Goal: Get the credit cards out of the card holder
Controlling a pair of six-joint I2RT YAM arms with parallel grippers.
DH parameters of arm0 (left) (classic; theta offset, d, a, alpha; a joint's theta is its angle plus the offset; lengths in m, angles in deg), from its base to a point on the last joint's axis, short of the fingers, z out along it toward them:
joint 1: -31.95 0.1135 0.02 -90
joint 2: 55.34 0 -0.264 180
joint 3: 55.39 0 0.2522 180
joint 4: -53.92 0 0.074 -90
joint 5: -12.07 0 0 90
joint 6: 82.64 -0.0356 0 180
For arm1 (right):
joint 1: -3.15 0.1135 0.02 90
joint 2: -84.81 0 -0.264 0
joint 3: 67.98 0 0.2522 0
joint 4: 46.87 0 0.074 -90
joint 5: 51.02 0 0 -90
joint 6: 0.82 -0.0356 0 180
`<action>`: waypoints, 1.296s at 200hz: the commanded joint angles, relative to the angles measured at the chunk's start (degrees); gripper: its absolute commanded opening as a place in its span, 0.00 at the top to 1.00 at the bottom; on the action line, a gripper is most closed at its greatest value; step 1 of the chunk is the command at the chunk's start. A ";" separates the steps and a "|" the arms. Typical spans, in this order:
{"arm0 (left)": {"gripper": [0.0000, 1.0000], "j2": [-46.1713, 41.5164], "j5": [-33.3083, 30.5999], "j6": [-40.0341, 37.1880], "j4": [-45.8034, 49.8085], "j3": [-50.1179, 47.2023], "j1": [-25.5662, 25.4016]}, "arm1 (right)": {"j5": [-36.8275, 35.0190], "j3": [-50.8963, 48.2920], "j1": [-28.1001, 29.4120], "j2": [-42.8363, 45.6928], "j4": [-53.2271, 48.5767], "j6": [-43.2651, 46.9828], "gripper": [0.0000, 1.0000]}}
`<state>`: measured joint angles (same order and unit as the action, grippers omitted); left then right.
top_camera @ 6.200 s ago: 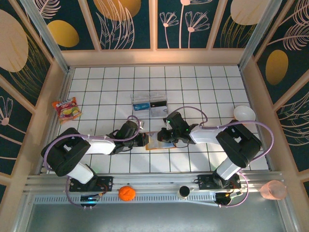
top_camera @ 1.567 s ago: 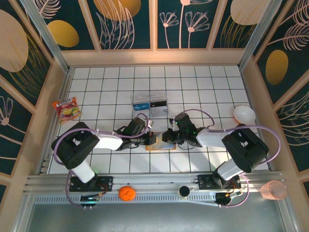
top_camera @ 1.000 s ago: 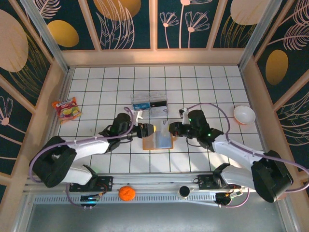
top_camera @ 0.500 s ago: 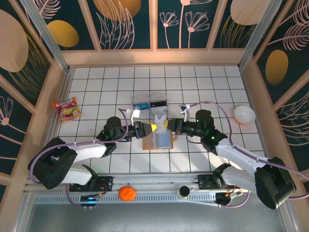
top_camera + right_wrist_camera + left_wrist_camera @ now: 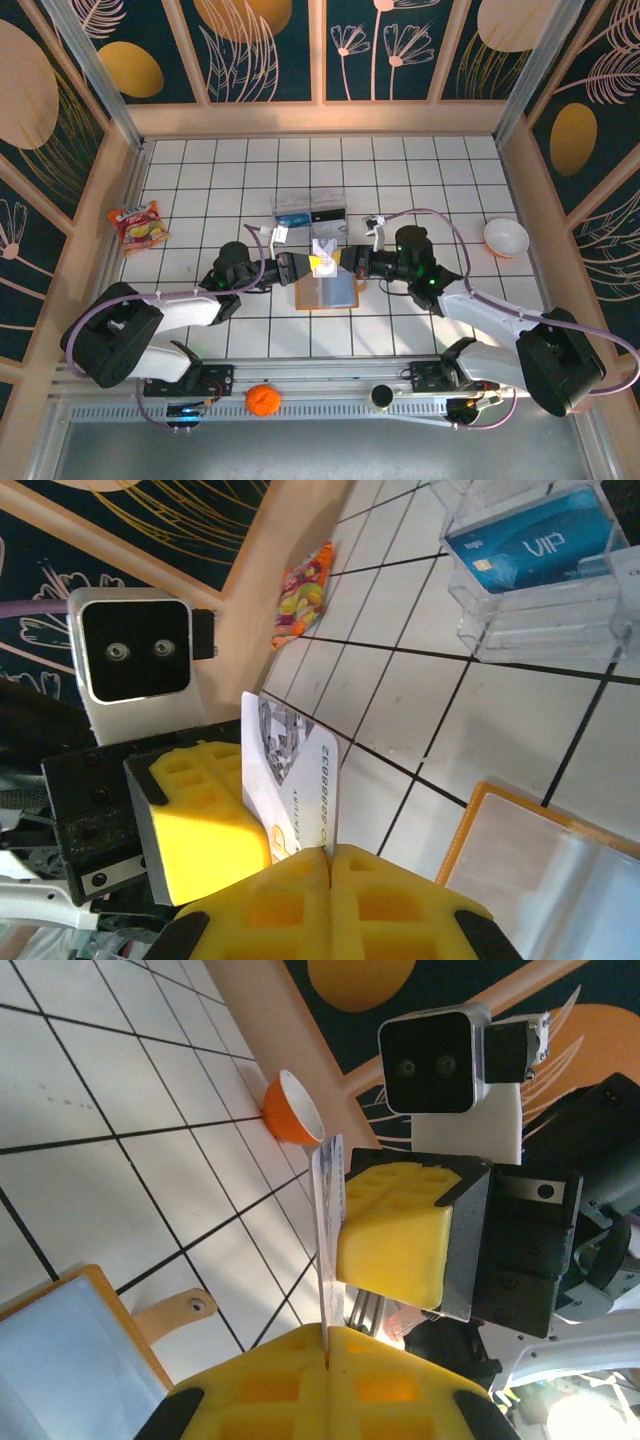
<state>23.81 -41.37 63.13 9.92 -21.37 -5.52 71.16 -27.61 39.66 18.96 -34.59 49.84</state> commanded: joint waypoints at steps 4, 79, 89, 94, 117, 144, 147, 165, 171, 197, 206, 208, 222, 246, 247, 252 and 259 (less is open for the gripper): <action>1.00 -2.97 1.06 -3.62 2.43 2.09 -0.66 | -4.20 2.14 0.93 0.01 -4.85 1.98 0.89; 1.00 -6.12 -12.96 -33.57 51.43 22.10 -4.47 | -25.45 0.37 -2.65 17.74 -23.66 5.86 0.79; 1.00 -4.55 -14.36 -38.15 56.80 26.37 -5.47 | -25.67 -0.38 -3.44 19.71 -24.58 5.59 0.79; 1.00 -3.79 -15.19 -40.58 59.31 28.40 -5.94 | -25.79 -0.79 -3.90 20.47 -25.02 5.35 0.79; 1.00 0.02 -15.82 -53.70 69.01 36.70 -7.08 | -25.05 -2.06 -4.79 22.94 -26.11 4.72 0.79; 1.00 4.97 -16.04 -67.62 77.64 45.13 -7.09 | -23.89 -2.76 -7.70 24.35 -27.34 4.77 0.79; 1.00 5.72 -16.22 -68.76 78.76 46.11 -7.09 | -23.84 -2.85 -7.83 24.56 -27.40 4.72 0.79; 1.00 11.67 -18.60 -75.96 87.26 54.60 -7.02 | -23.62 -3.27 -8.62 25.36 -27.80 4.53 0.79; 1.00 14.14 -19.97 -78.18 91.16 57.93 -7.08 | -23.49 -3.37 -8.80 25.50 -27.95 4.45 0.79; 1.00 25.49 -29.89 -83.85 102.97 68.98 -7.09 | -23.05 -4.01 -9.39 25.59 -27.79 3.94 0.80; 1.00 27.71 -33.54 -85.14 103.37 69.93 -7.09 | -22.91 -4.20 -9.57 25.59 -27.71 3.88 0.80; 1.00 28.07 -34.26 -85.41 103.42 70.15 -7.11 | -22.88 -4.26 -9.54 25.59 -27.71 3.84 0.80; 1.00 30.69 -37.06 -87.17 103.77 72.12 -7.09 | -22.87 -4.37 -9.83 25.44 -28.12 3.91 0.80; 1.00 34.07 -38.45 -90.28 104.93 77.45 -7.09 | -22.52 -4.20 -10.81 24.38 -29.11 4.60 0.80; 1.00 34.19 -38.43 -90.43 104.99 77.68 -7.09 | -22.52 -4.11 -10.87 24.28 -29.16 4.65 0.80; 1.00 34.72 -38.49 -91.05 105.40 79.07 -7.09 | -22.31 -4.09 -11.13 23.92 -29.31 4.75 0.80; 1.00 35.29 -38.30 -91.80 105.60 80.80 -7.11 | -22.02 -4.11 -11.52 23.52 -29.37 4.87 0.81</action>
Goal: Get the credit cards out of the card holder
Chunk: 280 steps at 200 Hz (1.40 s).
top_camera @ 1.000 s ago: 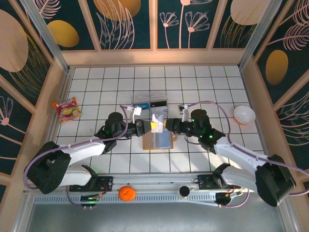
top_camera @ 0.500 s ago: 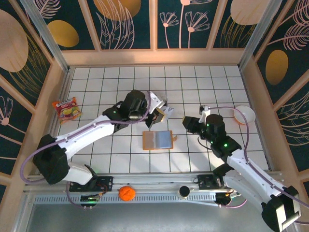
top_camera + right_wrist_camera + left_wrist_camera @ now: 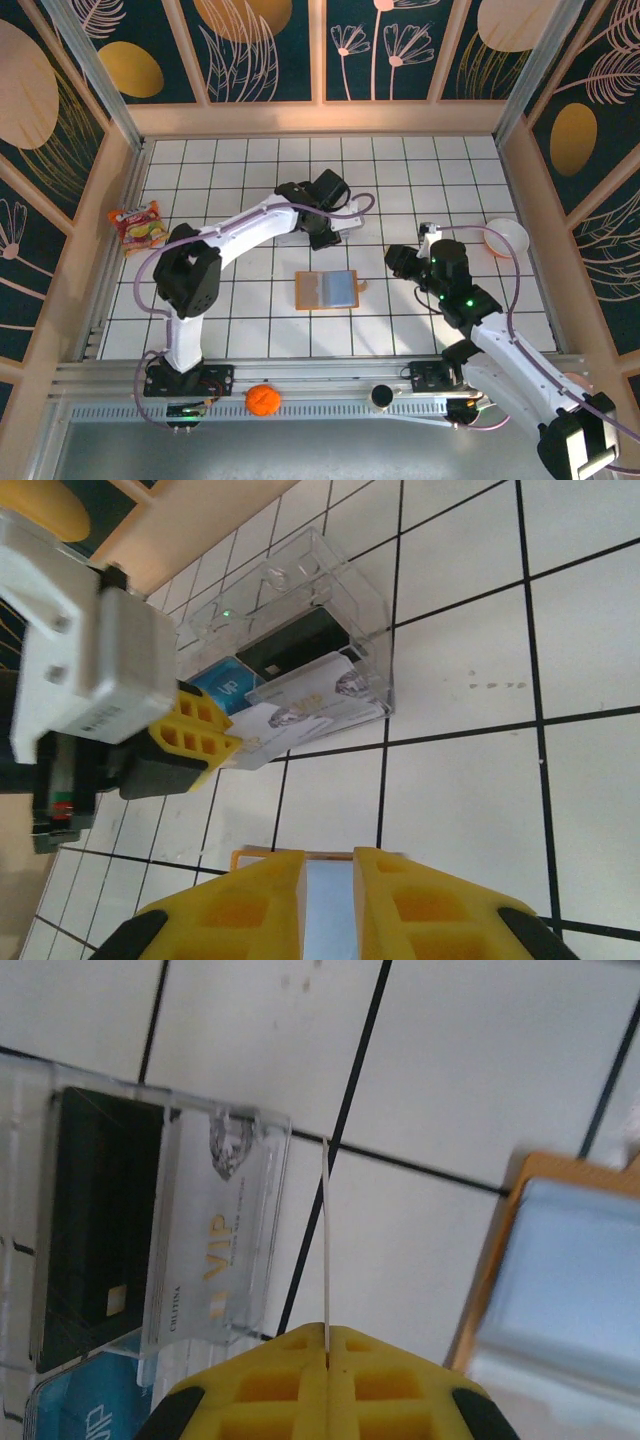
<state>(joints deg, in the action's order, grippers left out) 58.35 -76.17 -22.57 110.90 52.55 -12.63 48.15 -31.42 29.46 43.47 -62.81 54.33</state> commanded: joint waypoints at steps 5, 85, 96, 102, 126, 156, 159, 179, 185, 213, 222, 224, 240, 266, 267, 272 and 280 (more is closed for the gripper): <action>1.00 0.87 -3.31 -6.71 4.68 7.97 0.18 | 1.15 -0.26 -1.54 -1.18 -1.25 0.40 0.81; 1.00 3.62 -2.69 -13.58 4.01 8.02 2.72 | 1.62 -1.22 -4.68 -3.27 -1.45 0.31 0.81; 1.00 2.90 -2.09 -14.22 3.14 7.18 3.07 | 1.72 -1.12 -4.90 -3.83 -1.49 0.39 0.81; 1.00 2.48 -1.79 -14.56 2.49 6.62 3.10 | 1.75 -1.00 -5.08 -4.21 -1.44 0.44 0.81; 1.00 2.00 -0.25 -15.32 1.32 5.28 3.36 | 1.82 -0.92 -5.22 -5.14 -1.07 0.24 0.81; 1.00 2.76 -0.05 -15.47 -0.03 3.87 3.44 | 1.99 -0.48 -5.43 -5.90 -0.67 0.05 0.81; 1.00 2.83 -0.08 -15.47 -0.33 3.69 3.54 | 2.07 -0.48 -5.45 -5.89 -0.64 0.05 0.81; 1.00 3.05 0.42 -15.73 -1.77 2.88 3.55 | 2.25 -0.42 -5.41 -6.13 -0.64 0.06 0.81; 1.00 3.25 0.67 -15.72 -1.96 2.90 3.54 | 2.26 -0.48 -5.47 -6.18 -0.70 -0.02 0.81; 1.00 3.95 0.53 -15.44 -3.74 2.50 3.60 | 2.51 -0.47 -5.50 -6.52 -0.42 -0.04 0.81; 1.00 4.14 -0.12 -15.42 -4.46 2.08 3.63 | 2.58 -0.46 -5.54 -6.58 -0.36 0.04 0.81; 1.00 4.16 -0.16 -15.37 -4.57 2.01 3.67 | 2.60 -0.48 -5.49 -6.67 -0.37 -0.02 0.81; 1.00 4.34 -0.04 -15.41 -5.05 1.64 3.70 | 2.70 -0.48 -5.57 -6.86 -0.26 -0.04 0.81; 1.00 4.36 0.25 -15.38 -5.25 1.11 3.64 | 2.78 -0.48 -5.62 -7.08 -0.01 0.00 0.81; 1.00 4.35 0.21 -15.35 -5.25 1.06 3.68 | 2.78 -0.48 -5.68 -7.08 0.03 -0.02 0.81; 1.00 4.37 0.08 -15.42 -5.30 0.94 3.63 | 2.86 -0.48 -5.64 -7.09 0.00 -0.04 0.81; 1.00 4.42 -0.29 -15.46 -5.54 0.70 3.66 | 2.95 -0.48 -5.70 -7.17 0.05 -0.04 0.81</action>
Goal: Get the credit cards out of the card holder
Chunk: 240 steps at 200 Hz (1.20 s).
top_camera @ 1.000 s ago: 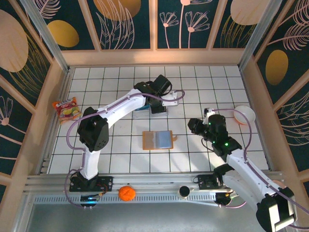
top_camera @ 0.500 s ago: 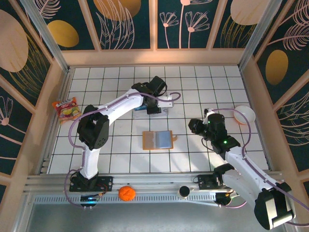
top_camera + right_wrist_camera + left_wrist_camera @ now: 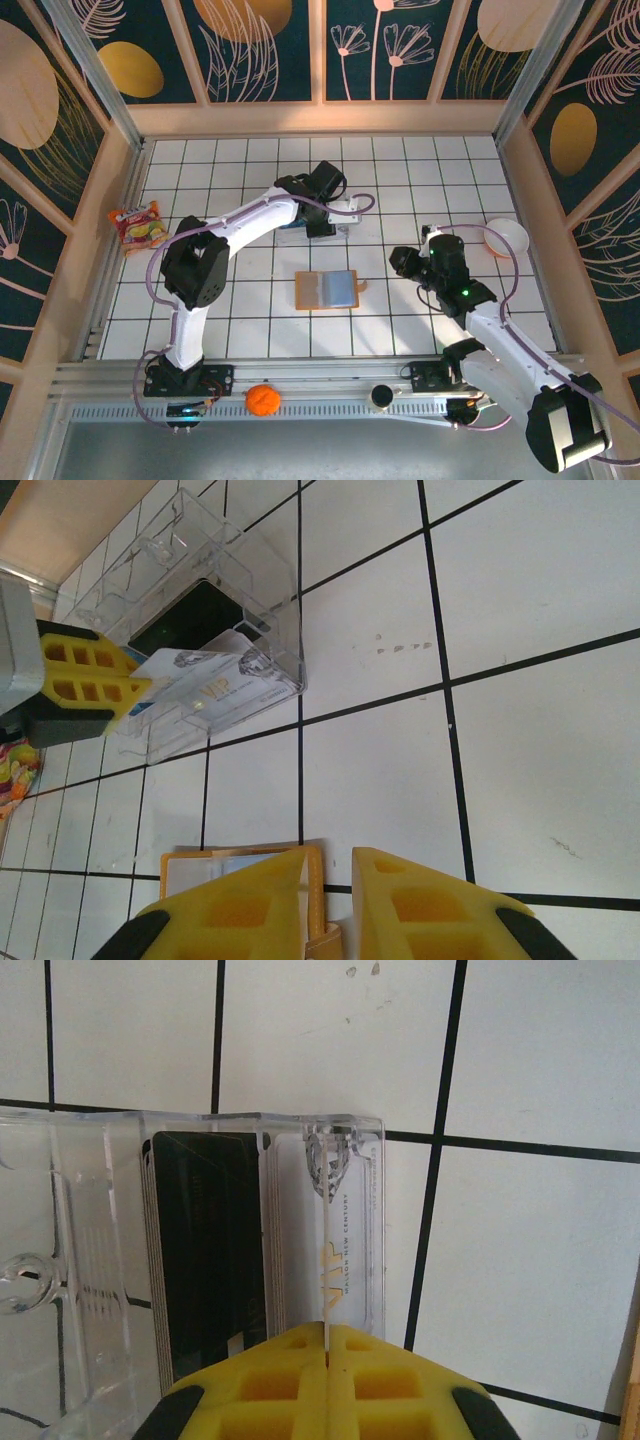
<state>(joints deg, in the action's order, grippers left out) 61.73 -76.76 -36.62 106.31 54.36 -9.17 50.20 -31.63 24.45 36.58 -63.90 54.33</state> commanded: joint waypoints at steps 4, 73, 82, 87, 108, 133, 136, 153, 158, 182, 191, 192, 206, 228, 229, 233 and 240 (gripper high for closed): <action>1.00 1.00 0.25 -1.45 -1.13 -1.27 0.19 | 0.90 -0.26 -0.65 -0.28 1.16 -0.04 0.81; 1.00 2.01 -0.33 -1.45 -1.85 -1.85 0.24 | 1.26 0.00 -0.74 -0.35 0.89 -0.04 0.81; 1.00 2.05 -0.34 -1.44 -1.92 -1.93 0.22 | 1.34 0.00 -0.80 -0.38 1.03 -0.03 0.81; 1.00 2.10 -0.45 -1.34 -2.00 -1.99 0.25 | 1.34 -0.04 -0.74 -0.44 1.02 -0.04 0.81; 1.00 2.19 -0.55 -1.33 -2.49 -2.36 0.24 | 1.52 0.00 -0.82 -0.62 1.08 -0.12 0.81; 1.00 2.19 0.02 -1.23 -2.80 -2.56 0.22 | 1.51 0.00 -0.87 -0.50 1.07 -0.14 0.81; 1.00 2.19 0.02 -1.13 -2.87 -2.56 0.18 | 1.56 0.00 -0.84 -0.52 1.14 -0.13 0.81; 1.00 2.27 0.08 -0.97 -3.05 -2.64 0.20 | 1.61 0.02 -0.85 -0.55 1.13 -0.14 0.81; 1.00 2.28 0.00 -0.92 -3.14 -2.73 0.19 | 1.61 0.00 -0.82 -0.51 1.07 -0.13 0.81; 1.00 2.36 -0.76 -0.75 -3.60 -3.08 0.25 | 1.61 -0.08 -0.83 -0.48 1.11 -0.21 0.81; 1.00 2.23 -0.81 -0.71 -3.73 -3.03 0.21 | 1.70 -0.05 -0.83 -0.47 1.12 -0.22 0.81; 1.00 2.21 -0.77 -0.73 -3.73 -3.06 0.23 | 1.70 -0.07 -0.87 -0.47 1.14 -0.17 0.81; 0.99 1.79 -1.06 -0.33 -4.61 -3.33 0.25 | 1.70 -0.17 -0.91 -0.53 1.05 -0.09 0.81; 0.78 1.27 -1.76 0.34 -5.81 -3.48 0.21 | 1.86 -0.26 -0.97 -0.61 1.32 -0.21 0.81; 0.77 1.25 -1.77 0.41 -5.83 -3.50 0.23 | 1.87 -0.26 -0.98 -0.58 1.28 -0.21 0.81; 0.73 1.01 -1.99 0.73 -6.22 -3.58 0.21 | 1.87 -0.33 -0.91 -0.61 1.34 -0.22 0.81; 0.67 0.68 -2.44 1.25 -7.03 -3.61 0.24 | 1.96 -0.31 -0.92 -0.64 1.49 -0.30 0.81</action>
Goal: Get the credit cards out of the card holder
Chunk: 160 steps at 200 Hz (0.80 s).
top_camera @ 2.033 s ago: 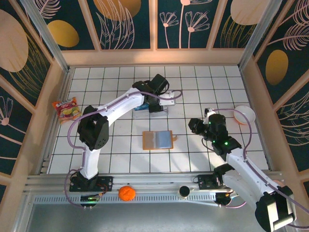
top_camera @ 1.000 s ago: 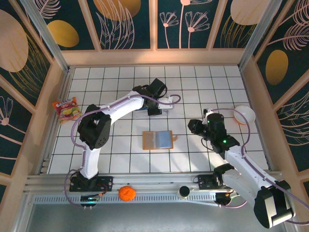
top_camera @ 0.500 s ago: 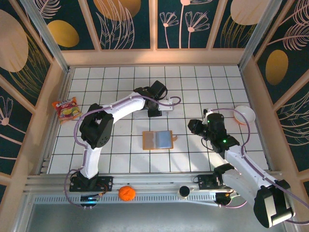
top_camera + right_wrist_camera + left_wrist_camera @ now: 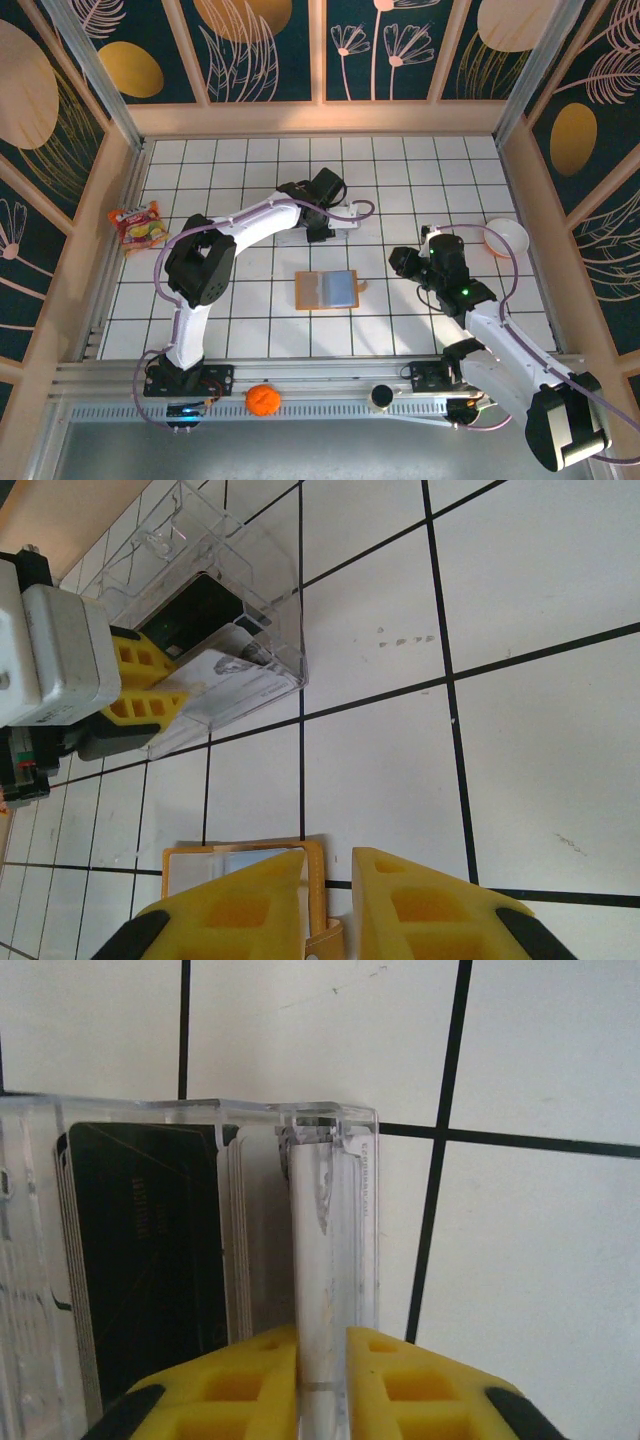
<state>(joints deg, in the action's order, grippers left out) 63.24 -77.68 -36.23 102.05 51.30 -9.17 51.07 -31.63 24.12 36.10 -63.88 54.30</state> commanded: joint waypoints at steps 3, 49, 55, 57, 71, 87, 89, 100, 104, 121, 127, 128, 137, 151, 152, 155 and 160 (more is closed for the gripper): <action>0.65 -1.00 -1.61 1.06 -3.01 -0.60 0.19 | 1.09 -0.35 -0.63 -0.23 1.49 -0.28 0.81; 0.56 -6.03 -0.10 6.76 -8.38 0.44 0.68 | 1.69 -0.26 -0.59 -0.23 1.70 -0.28 0.76; 0.55 -7.02 0.96 8.04 -9.19 0.62 1.11 | 1.70 -0.26 -0.59 -0.18 1.71 -0.21 0.74; 0.55 -7.37 1.46 8.49 -9.33 0.77 1.24 | 1.74 -0.26 -0.60 -0.21 1.74 -0.20 0.73; 0.52 -9.60 3.89 12.03 -10.83 1.62 2.62 | 2.34 -0.21 -0.58 -0.42 2.18 0.43 0.66; 0.39 -12.96 6.43 17.15 -14.07 1.45 4.69 | 2.75 0.16 -0.63 -0.82 2.92 1.00 0.53; 0.35 -13.43 6.78 17.91 -14.66 1.29 5.01 | 2.75 0.26 -0.59 -0.83 3.08 1.13 0.48; 0.20 -16.54 7.70 22.83 -19.58 -0.94 6.43 | 2.30 0.67 -0.57 -1.03 3.57 1.58 0.25; 0.11 -17.85 7.75 24.93 -21.97 -2.32 7.03 | 1.82 0.93 -0.50 -1.10 3.66 1.63 0.21; 0.01 -24.60 8.65 33.60 -31.02 -9.07 9.62 | -0.18 2.44 -0.46 -1.79 3.34 2.51 0.02; 0.01 -26.77 7.59 36.90 -34.66 -11.89 10.30 | -1.37 3.15 -0.37 -2.16 3.04 2.81 0.01; 0.01 -27.10 7.45 37.39 -35.13 -12.51 10.42 | -1.55 3.25 -0.35 -2.26 2.96 2.84 0.01; 0.01 -30.00 5.98 42.16 -39.87 -17.06 11.71 | -3.22 4.22 -0.24 -2.91 2.47 3.37 0.01; 0.01 -35.70 0.77 48.38 -47.23 -25.38 13.19 | -5.55 5.31 0.27 -3.50 2.46 4.26 0.01; 0.01 -36.10 0.52 48.71 -47.57 -25.89 13.27 | -5.79 5.33 0.33 -3.54 2.46 4.27 0.01; 0.01 -37.32 -0.25 49.58 -48.76 -27.66 13.59 | -6.44 5.54 0.44 -3.66 2.47 4.36 0.01; 0.01 -39.36 -1.49 50.93 -50.57 -30.49 14.07 | -7.48 5.87 0.63 -3.68 2.46 4.53 0.01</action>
<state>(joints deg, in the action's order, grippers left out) 29.95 -73.90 0.03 66.14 31.67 3.37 49.43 -28.88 23.95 33.02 -62.40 56.56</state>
